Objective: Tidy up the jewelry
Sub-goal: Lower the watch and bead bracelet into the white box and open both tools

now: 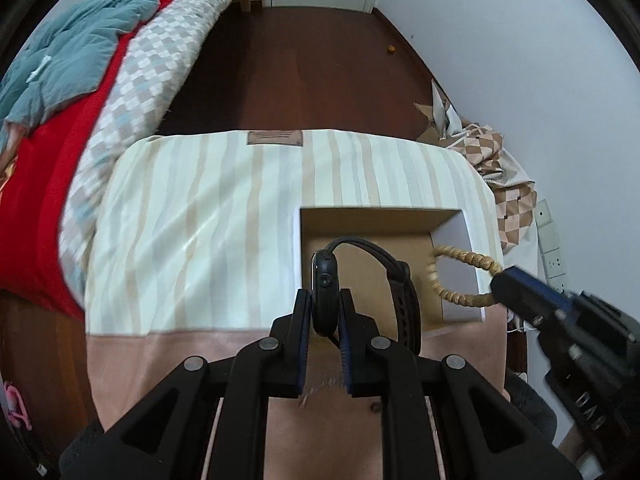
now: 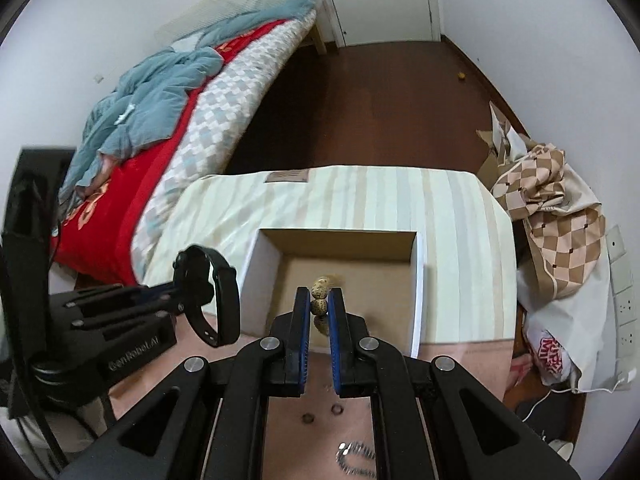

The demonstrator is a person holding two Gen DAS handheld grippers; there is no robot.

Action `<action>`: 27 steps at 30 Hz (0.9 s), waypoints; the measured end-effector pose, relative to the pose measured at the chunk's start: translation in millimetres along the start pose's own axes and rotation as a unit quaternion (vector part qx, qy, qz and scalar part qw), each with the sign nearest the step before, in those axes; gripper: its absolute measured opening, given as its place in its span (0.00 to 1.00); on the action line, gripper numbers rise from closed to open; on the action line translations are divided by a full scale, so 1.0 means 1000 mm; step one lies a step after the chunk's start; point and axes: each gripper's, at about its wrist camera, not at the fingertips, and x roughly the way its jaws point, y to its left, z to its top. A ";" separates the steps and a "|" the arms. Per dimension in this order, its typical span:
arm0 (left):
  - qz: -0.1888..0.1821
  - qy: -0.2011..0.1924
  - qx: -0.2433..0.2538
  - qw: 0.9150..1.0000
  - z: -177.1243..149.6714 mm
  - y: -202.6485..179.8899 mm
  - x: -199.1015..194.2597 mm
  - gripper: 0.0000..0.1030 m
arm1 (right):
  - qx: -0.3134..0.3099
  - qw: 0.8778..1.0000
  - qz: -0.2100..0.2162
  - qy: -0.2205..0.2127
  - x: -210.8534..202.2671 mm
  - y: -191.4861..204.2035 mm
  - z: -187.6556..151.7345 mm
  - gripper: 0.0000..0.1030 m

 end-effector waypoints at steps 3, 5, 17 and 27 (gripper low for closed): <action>-0.004 0.022 0.003 1.000 0.015 -0.002 0.024 0.10 | 0.004 1.000 -0.001 0.016 0.023 -0.009 0.009 0.09; -0.009 0.034 0.003 0.999 0.022 -0.003 0.035 0.11 | 0.008 1.000 -0.001 0.024 0.035 -0.013 0.014 0.09; -0.007 0.037 -0.011 0.999 0.032 -0.003 0.033 0.73 | 0.055 0.996 0.001 0.075 0.059 -0.051 0.019 0.36; 0.102 -0.025 -0.001 0.995 0.000 0.012 0.008 0.99 | 0.027 0.991 -0.113 0.067 0.041 -0.040 -0.010 0.95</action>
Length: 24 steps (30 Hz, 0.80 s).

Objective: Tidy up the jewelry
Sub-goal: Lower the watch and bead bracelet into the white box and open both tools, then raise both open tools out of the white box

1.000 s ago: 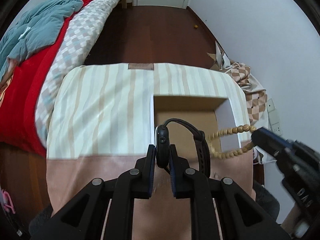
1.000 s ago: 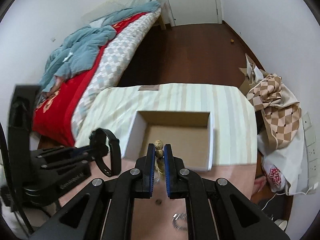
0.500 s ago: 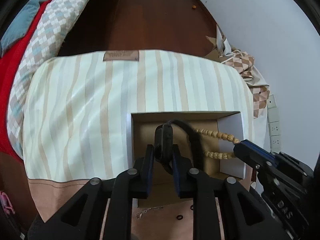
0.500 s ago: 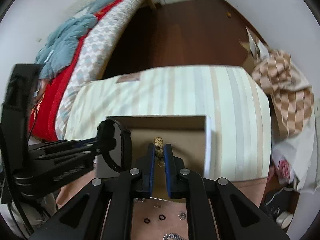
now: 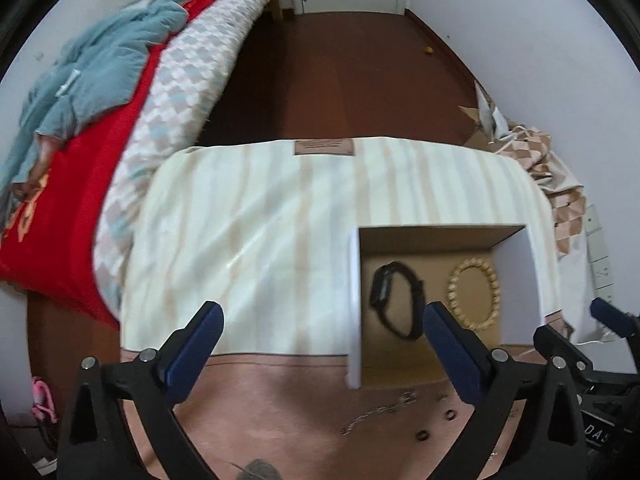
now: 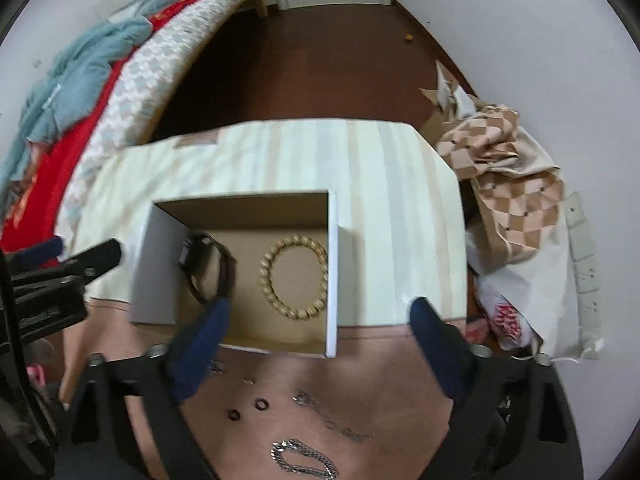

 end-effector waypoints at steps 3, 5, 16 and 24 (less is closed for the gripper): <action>0.014 -0.008 0.002 1.000 -0.011 0.002 -0.003 0.99 | -0.003 1.000 -0.021 -0.001 0.003 0.002 -0.008 0.96; 0.020 -0.011 0.000 1.000 -0.017 0.004 -0.004 0.99 | -0.005 1.000 -0.030 -0.005 0.002 0.004 -0.011 0.97; 0.033 -0.039 -0.010 0.999 -0.036 0.008 -0.039 0.99 | -0.008 0.998 -0.045 -0.038 -0.030 0.013 -0.022 0.99; 0.039 -0.077 -0.015 0.996 -0.056 0.011 -0.084 0.99 | -0.007 0.995 -0.052 -0.080 -0.082 0.016 -0.043 0.99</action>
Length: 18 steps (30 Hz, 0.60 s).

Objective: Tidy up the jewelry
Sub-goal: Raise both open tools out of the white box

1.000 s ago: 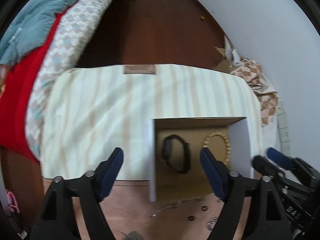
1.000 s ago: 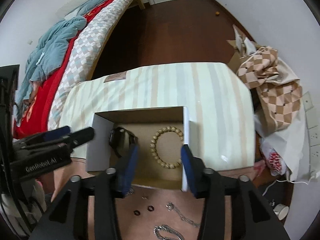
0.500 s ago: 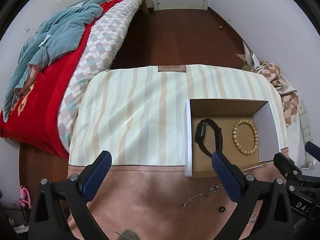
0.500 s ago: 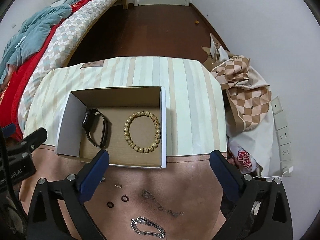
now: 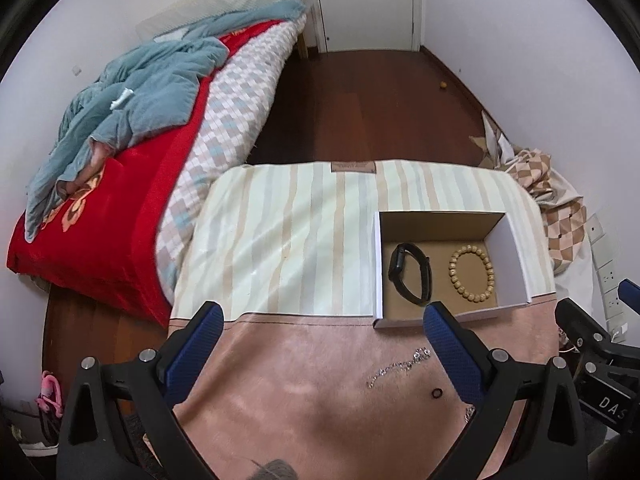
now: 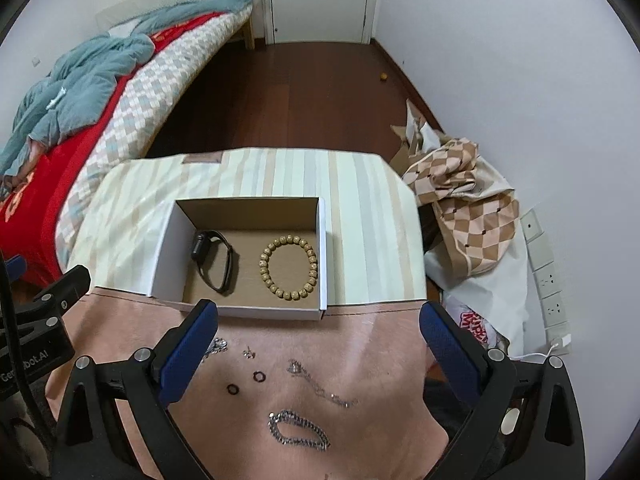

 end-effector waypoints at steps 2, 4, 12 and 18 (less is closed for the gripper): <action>0.003 -0.010 -0.002 1.000 -0.005 0.002 -0.012 0.99 | 0.000 1.000 0.000 -0.010 -0.014 0.001 -0.005 0.99; 0.001 -0.021 -0.006 1.000 -0.011 0.005 -0.025 0.99 | -0.003 1.000 -0.004 -0.020 -0.029 0.002 -0.010 0.99; -0.006 -0.045 -0.010 0.999 -0.033 0.011 -0.059 0.99 | -0.013 0.998 -0.009 -0.059 -0.076 0.007 -0.030 0.99; -0.004 -0.049 -0.023 0.999 -0.048 0.019 -0.066 0.99 | -0.005 0.998 0.005 -0.066 -0.094 0.004 -0.045 0.99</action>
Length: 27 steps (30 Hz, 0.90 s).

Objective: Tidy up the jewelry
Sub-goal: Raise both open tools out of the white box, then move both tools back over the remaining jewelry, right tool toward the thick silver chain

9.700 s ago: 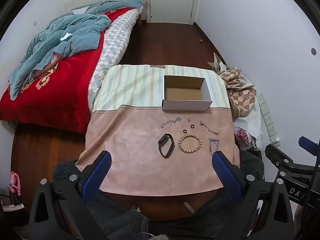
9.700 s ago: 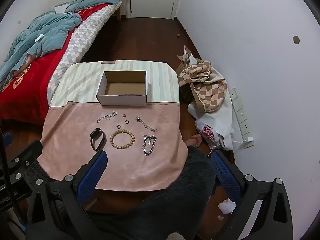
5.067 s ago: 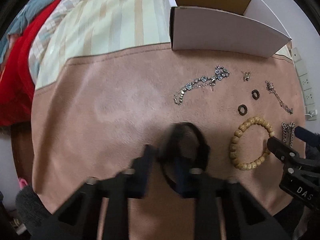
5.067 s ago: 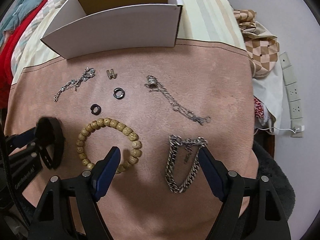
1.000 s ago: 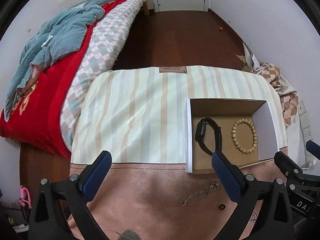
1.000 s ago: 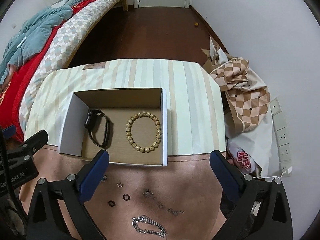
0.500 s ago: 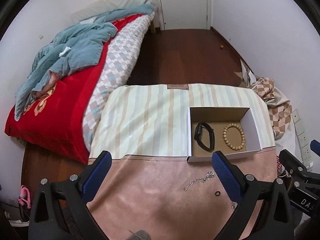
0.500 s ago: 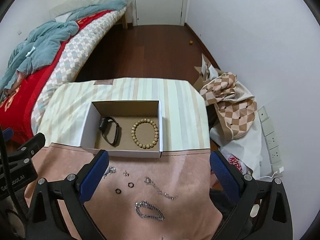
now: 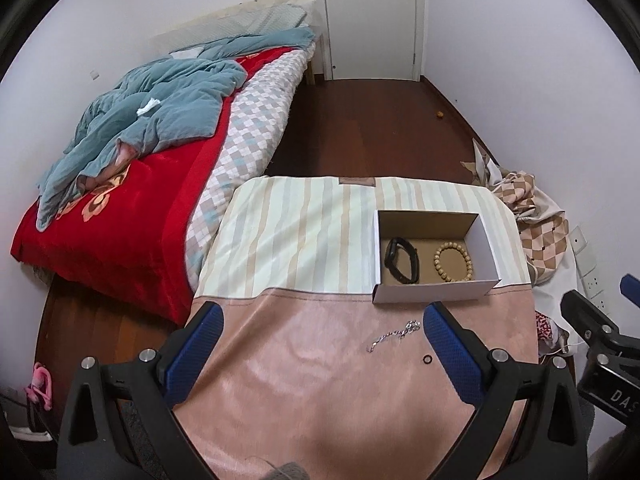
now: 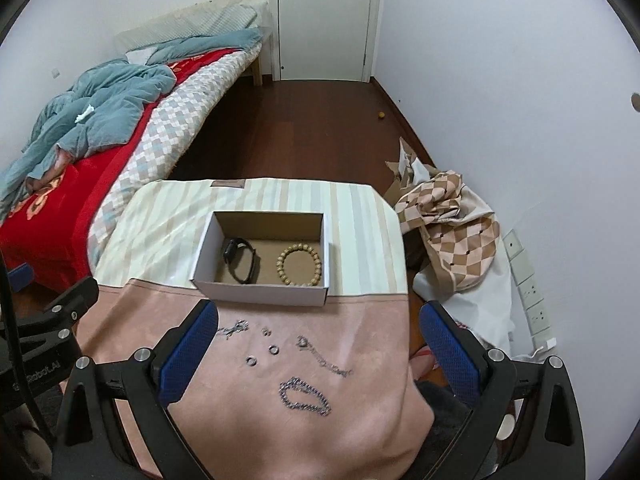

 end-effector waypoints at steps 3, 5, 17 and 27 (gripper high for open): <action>0.009 0.005 -0.004 1.000 -0.013 0.002 0.006 0.99 | 0.017 1.000 0.009 0.008 0.003 -0.008 -0.012 0.99; 0.014 0.020 -0.005 1.000 -0.026 0.002 0.019 0.99 | 0.031 0.999 0.006 0.021 0.013 -0.015 -0.025 0.99; 0.044 0.119 0.010 0.992 -0.096 -0.003 0.103 0.99 | 0.084 0.983 0.030 0.159 0.130 -0.044 -0.129 0.86; 0.062 0.131 0.015 0.989 -0.102 0.000 0.125 0.99 | 0.071 0.981 0.014 0.177 0.165 -0.036 -0.150 0.45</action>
